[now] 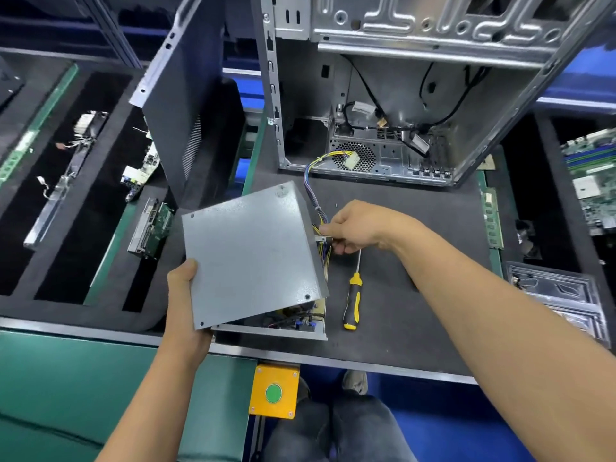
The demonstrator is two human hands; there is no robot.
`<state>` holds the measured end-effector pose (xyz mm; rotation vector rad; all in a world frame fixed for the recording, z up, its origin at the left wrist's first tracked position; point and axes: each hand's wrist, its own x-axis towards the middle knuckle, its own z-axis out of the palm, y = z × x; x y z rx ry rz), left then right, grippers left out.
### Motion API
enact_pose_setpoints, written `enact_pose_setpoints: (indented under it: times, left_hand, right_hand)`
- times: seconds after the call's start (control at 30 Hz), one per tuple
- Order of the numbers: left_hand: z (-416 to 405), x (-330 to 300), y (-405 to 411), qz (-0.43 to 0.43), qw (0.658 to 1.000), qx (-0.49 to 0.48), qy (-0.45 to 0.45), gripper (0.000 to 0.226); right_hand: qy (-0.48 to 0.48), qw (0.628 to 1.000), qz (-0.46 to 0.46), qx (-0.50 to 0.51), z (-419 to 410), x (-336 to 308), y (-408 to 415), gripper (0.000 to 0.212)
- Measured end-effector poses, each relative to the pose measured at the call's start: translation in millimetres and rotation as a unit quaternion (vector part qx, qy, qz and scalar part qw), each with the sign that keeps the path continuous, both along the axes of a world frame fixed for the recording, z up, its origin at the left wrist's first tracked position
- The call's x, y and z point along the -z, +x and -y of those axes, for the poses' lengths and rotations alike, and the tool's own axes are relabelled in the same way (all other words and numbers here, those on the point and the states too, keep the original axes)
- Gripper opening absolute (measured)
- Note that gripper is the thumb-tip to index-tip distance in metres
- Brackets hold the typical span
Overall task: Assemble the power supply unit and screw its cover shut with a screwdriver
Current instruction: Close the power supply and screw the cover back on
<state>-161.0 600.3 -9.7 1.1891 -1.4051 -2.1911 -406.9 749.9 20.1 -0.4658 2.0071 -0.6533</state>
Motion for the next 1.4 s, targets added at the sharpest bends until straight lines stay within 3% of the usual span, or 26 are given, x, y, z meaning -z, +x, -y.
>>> enact_pose_setpoints:
  times: [0.17,0.43,0.63,0.8,1.4]
  left_hand:
    - [-16.7,-2.0,-4.9,0.006,1.0,-0.008,-0.003,0.041]
    - [-40.0,-4.3,-15.9,0.007,1.0,-0.013,0.001,0.038]
    - [-56.9,-0.9,-25.5,0.008,1.0,-0.019,-0.002,0.037]
    - [-70.9,2.4,-32.5,0.004,1.0,-0.019,0.001,0.039]
    - [-99.9,15.5,-48.3,-0.003,0.999,-0.033,-0.001,0.039]
  right_hand:
    - [0.013,0.999,-0.049,-0.018,-15.0,-3.4,-3.5,0.035]
    - [0.03,0.999,-0.015,-0.024,-35.8,3.0,-18.3,0.034]
    - [-0.023,0.993,0.114,0.034,-64.4,13.0,-30.8,0.029]
    - [-0.024,0.996,0.083,0.012,-83.7,18.1,-38.0,0.012]
    - [-0.042,0.983,0.127,0.121,-111.1,14.3,-50.7,0.013]
